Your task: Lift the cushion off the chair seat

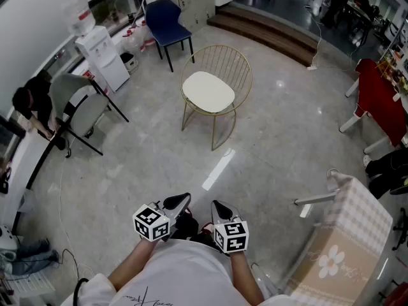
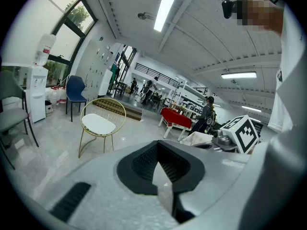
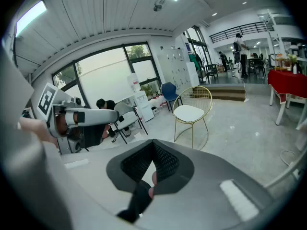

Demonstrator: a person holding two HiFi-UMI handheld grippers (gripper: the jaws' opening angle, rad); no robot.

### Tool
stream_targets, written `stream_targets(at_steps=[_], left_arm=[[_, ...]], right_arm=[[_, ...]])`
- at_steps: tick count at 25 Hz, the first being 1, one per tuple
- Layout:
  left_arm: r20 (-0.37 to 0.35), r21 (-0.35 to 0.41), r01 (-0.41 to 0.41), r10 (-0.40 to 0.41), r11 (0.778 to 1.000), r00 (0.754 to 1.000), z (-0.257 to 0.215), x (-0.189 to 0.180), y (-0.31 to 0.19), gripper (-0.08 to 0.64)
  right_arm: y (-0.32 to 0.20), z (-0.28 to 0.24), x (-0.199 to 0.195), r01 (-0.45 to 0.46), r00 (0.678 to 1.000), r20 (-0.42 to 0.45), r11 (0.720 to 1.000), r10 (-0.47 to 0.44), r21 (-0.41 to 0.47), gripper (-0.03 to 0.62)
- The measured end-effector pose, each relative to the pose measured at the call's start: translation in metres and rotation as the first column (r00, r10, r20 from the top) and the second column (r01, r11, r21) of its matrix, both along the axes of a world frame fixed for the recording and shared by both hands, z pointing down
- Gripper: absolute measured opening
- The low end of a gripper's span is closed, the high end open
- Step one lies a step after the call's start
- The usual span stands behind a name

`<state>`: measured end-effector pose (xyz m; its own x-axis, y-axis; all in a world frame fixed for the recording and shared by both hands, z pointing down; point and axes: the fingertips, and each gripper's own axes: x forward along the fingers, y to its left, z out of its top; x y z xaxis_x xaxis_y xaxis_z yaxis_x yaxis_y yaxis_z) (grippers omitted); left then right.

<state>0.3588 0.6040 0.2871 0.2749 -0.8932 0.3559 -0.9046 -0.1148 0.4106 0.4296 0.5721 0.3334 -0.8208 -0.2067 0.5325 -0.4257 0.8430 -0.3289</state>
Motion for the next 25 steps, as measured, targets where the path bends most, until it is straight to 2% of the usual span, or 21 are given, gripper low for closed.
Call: stream_targets(at_steps=[5, 15, 20, 22, 25], left_arm=[[0.033, -0.005, -0.005, 0.005, 1.000, 0.999, 0.003, -0.014, -0.010, 0.005], [-0.027, -0.005, 0.041, -0.041, 0.999, 0.999, 0.004, -0.044, -0.011, 0.005], [-0.048, -0.019, 0.065, -0.065, 0.998, 0.997, 0.011, -0.070, -0.023, 0.005], [-0.027, -0.024, 0.055, -0.056, 0.998, 0.998, 0.013, -0.078, -0.030, 0.005], [0.037, -0.042, 0.027, -0.026, 0.999, 0.999, 0.016, -0.092, -0.042, 0.005]], right_arm=[[-0.015, -0.002, -0.014, 0.001, 1.000, 0.005, 1.000, -0.001, 0.027, 0.006], [-0.017, -0.009, -0.047, 0.069, 0.998, -0.008, 0.996, -0.069, 0.063, 0.006], [-0.021, -0.006, -0.073, 0.116, 0.992, -0.070, 0.984, -0.107, 0.134, 0.006], [-0.024, -0.005, -0.084, 0.141, 0.987, -0.097, 0.976, -0.126, 0.165, 0.008], [-0.029, -0.006, -0.105, 0.153, 0.986, -0.090, 0.976, -0.141, 0.153, 0.008]])
